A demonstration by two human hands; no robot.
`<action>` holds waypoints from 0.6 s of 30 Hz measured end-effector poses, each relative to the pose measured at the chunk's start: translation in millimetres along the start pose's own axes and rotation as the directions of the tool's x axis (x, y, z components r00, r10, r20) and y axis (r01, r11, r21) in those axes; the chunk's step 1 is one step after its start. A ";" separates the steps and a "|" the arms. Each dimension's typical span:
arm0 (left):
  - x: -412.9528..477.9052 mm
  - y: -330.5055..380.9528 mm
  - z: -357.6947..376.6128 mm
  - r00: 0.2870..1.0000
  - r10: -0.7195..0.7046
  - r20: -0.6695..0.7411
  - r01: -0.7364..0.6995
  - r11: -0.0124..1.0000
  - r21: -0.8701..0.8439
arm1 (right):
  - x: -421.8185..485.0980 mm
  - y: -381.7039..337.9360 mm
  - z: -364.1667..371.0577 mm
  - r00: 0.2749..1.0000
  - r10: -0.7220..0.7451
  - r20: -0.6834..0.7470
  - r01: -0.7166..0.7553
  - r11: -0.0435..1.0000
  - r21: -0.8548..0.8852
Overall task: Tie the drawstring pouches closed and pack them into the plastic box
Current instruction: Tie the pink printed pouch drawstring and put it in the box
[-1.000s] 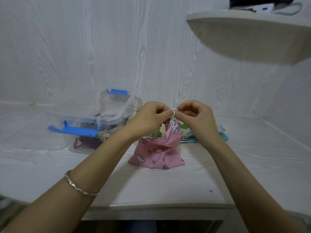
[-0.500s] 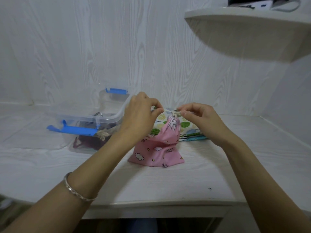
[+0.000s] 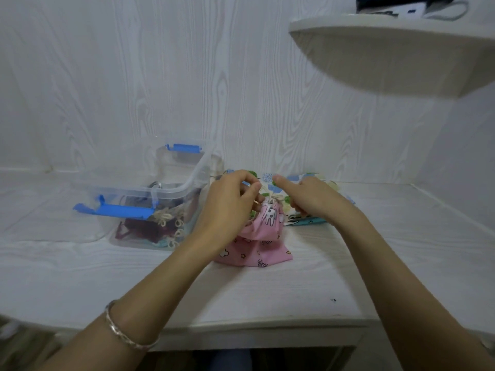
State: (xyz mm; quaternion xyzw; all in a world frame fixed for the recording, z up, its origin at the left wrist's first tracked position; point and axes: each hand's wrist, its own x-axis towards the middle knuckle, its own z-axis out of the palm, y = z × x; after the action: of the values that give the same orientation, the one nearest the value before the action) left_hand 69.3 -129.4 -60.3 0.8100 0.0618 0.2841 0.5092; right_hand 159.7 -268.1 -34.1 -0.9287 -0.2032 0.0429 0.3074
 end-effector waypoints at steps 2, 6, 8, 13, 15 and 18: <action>0.4 -1.4 -1.0 1.000 -0.005 0.005 0.005 1.000 -0.002 | -3.9 -0.3 -7.5 0.997 0.038 0.073 -0.037 0.999 -0.013; -0.3 -0.5 -0.2 0.998 0.007 0.066 -0.008 1.000 0.019 | -4.3 1.5 -7.9 0.966 0.016 0.257 -0.059 0.985 0.161; -2.1 -0.4 0.4 0.996 -0.002 0.084 0.002 1.000 0.004 | -2.4 3.4 -6.2 0.978 0.003 0.208 -0.053 0.971 0.232; -5.8 -1.0 1.2 0.990 -0.029 0.138 0.037 0.998 -0.057 | -2.4 4.3 -0.9 0.994 -0.090 -0.069 0.104 0.966 0.236; -6.9 0.5 0.3 0.989 -0.013 0.149 0.018 0.999 -0.038 | -3.7 0.6 2.4 0.975 -0.157 -0.155 0.196 0.940 0.280; -8.6 1.7 -1.2 0.996 0.027 0.091 -0.028 0.999 0.016 | -4.8 -6.6 3.8 0.962 -0.207 -0.176 0.258 0.898 0.356</action>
State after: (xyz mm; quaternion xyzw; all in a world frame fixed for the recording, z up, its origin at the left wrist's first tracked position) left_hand 61.2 -132.6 -61.8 0.8272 0.0299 0.2537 0.5006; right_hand 152.3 -263.1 -33.6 -0.8222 -0.2797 -0.0182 0.4954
